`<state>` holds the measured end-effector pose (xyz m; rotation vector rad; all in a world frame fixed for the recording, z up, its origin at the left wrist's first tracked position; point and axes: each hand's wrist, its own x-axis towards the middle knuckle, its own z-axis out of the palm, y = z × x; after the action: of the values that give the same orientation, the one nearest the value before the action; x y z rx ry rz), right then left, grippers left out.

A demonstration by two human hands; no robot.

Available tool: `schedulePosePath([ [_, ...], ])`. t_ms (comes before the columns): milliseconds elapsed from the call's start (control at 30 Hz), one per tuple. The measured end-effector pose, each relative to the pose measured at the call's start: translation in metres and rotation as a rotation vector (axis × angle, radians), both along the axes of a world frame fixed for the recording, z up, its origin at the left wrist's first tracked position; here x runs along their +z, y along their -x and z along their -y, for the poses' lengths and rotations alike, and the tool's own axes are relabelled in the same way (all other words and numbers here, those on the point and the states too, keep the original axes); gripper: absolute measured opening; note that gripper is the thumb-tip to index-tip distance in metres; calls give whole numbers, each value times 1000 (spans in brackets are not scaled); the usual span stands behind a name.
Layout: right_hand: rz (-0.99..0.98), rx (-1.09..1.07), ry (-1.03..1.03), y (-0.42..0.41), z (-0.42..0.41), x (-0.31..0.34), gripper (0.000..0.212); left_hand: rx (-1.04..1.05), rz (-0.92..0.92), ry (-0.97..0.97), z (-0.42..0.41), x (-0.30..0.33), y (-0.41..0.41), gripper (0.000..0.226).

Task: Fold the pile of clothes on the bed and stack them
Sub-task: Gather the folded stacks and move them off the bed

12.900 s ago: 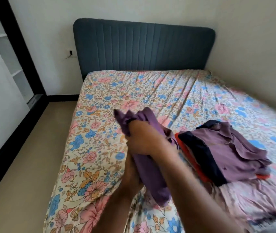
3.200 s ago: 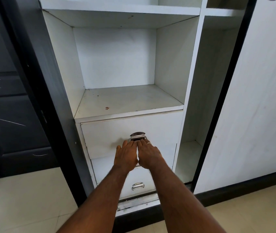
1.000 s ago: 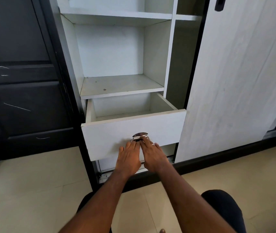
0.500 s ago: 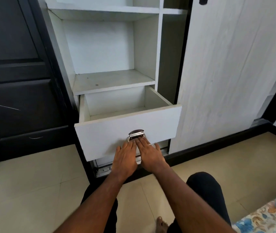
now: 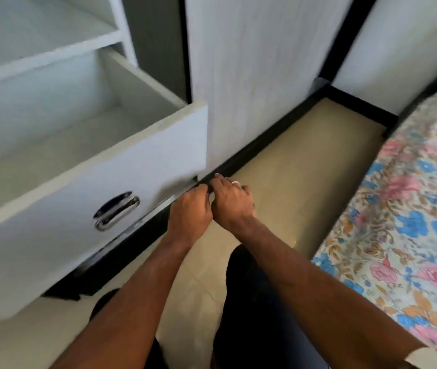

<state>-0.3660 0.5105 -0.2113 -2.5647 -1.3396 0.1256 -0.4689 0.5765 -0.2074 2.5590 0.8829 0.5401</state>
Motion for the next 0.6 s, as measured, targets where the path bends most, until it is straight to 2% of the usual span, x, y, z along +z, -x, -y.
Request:
schedulePosePath([
  [100, -73, -139, 117, -20, 14, 25, 46, -117, -51, 83, -2, 27, -29, 22],
  [200, -136, -239, 168, -34, 37, 62, 39, -203, -144, 103, -2, 63, -55, 21],
  [333, -215, -393, 220, -57, 77, 137, 31, -431, -273, 100, 12, 137, -92, 19],
  [600, -331, -822, 189, -90, 196, 302, 25, -816, -453, 0, 119, 299, -172, 21],
])
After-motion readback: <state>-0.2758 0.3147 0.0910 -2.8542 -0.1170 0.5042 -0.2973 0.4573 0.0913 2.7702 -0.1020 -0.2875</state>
